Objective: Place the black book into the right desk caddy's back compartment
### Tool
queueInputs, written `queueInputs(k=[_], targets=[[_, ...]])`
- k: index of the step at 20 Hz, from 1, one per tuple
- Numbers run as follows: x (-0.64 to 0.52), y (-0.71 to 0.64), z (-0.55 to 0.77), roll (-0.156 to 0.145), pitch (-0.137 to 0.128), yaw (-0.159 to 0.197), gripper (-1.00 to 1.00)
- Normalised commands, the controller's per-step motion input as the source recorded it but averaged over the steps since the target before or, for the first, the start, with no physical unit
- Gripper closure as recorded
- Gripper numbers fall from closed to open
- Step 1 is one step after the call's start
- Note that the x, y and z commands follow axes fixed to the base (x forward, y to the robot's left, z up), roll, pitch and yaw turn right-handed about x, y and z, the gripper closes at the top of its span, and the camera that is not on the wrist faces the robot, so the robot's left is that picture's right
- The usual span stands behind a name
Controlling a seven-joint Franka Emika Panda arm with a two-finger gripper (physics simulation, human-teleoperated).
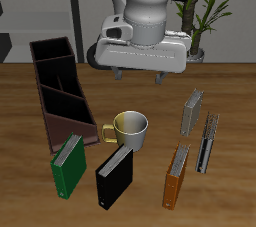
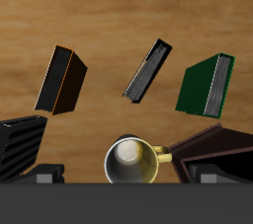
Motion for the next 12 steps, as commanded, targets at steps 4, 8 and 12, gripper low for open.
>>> queueInputs(k=[4,8,12], targets=[[0.17,-0.23,-0.02,-0.08,-0.021,0.012,-1.0],[0.14,-0.14,0.01,-0.02,-0.007,-0.02,-1.0],[0.12,-0.04,-0.04,-0.001,0.007,-0.007,-1.0]])
